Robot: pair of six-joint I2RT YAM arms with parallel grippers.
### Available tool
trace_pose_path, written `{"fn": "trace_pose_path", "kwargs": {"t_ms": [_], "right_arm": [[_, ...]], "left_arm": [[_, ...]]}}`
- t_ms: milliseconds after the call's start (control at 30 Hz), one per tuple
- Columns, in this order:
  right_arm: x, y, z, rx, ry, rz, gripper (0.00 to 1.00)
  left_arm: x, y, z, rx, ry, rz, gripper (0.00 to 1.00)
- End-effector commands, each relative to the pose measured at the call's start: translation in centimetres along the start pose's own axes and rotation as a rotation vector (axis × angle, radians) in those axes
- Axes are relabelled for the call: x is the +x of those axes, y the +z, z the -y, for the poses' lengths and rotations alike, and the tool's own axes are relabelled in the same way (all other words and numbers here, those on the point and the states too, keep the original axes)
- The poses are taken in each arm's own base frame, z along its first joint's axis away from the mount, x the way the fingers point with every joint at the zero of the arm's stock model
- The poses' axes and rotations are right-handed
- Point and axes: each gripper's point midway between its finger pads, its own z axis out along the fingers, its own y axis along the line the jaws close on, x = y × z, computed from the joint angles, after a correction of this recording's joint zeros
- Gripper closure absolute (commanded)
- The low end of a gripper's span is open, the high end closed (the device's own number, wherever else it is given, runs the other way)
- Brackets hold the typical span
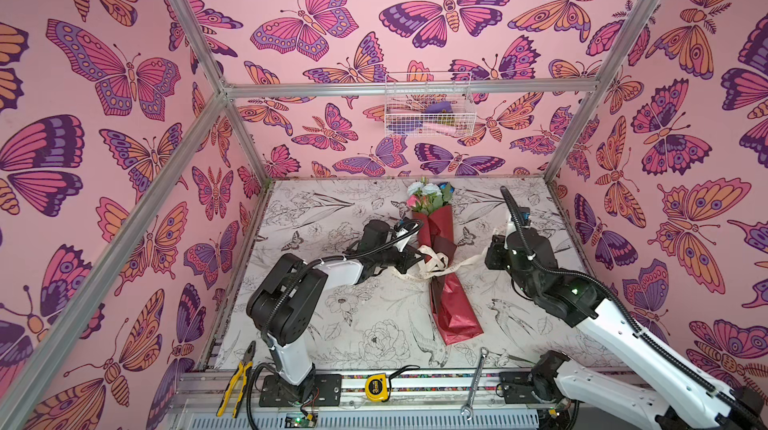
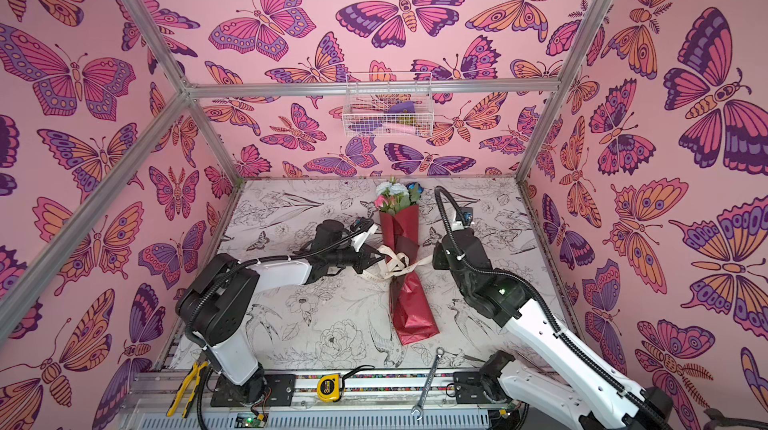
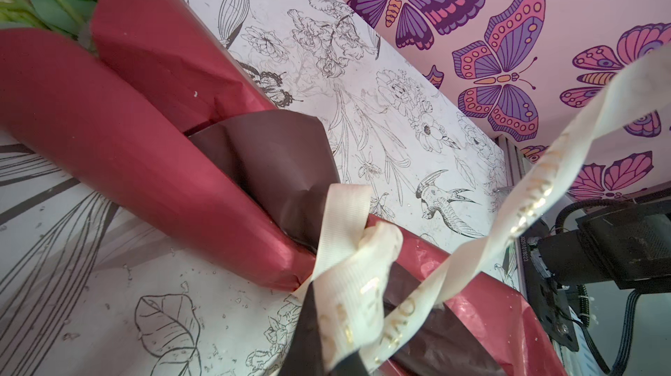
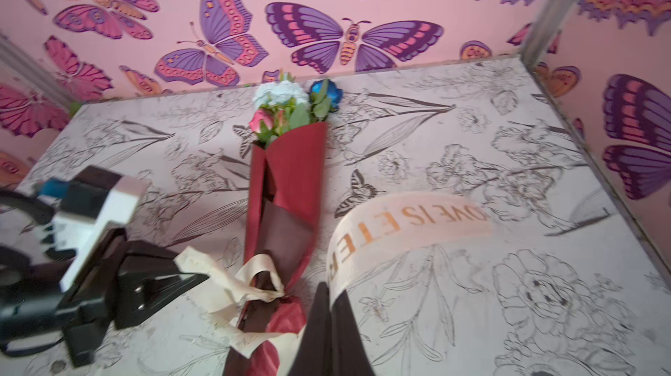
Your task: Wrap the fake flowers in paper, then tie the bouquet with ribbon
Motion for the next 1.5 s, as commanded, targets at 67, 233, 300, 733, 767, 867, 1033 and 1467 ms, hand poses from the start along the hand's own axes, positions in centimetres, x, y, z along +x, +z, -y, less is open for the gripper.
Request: {"fn": "trace_pose_path", "kwargs": {"t_ms": [67, 233, 300, 733, 767, 867, 1033, 1467], "right_arm": [[2.0, 0.1, 4.1, 0.122, 0.075, -0.071, 1.00], [3.5, 1.0, 5.7, 0.182, 0.116, -0.124, 1.00], [4.1, 1.4, 6.1, 0.202, 0.120, -0.142, 1.00], [4.9, 3.2, 8.1, 0.283, 0.132, -0.183, 1.00], [5.0, 3.3, 8.3, 0.288, 0.135, -0.186, 1.00], [5.4, 3.6, 8.8, 0.308, 0.133, -0.201, 1.00], [6.1, 4.0, 9.0, 0.313, 0.141, -0.224, 1.00], [6.4, 4.8, 8.2, 0.272, 0.161, -0.237, 1.00]], "left_arm": [[-0.6, -1.1, 1.5, 0.015, 0.078, 0.038, 1.00], [0.9, -1.6, 2.3, 0.010, 0.106, 0.020, 1.00], [1.7, -1.6, 2.7, 0.009, 0.129, 0.007, 1.00], [4.2, -1.6, 3.2, 0.005, 0.116, -0.038, 1.00], [4.4, -1.7, 3.2, 0.004, 0.115, -0.040, 1.00], [4.7, -1.7, 3.4, 0.006, 0.116, -0.043, 1.00], [4.3, -1.6, 4.1, 0.018, 0.112, -0.036, 1.00], [6.1, -0.7, 5.1, -0.022, -0.048, -0.070, 1.00]]}}
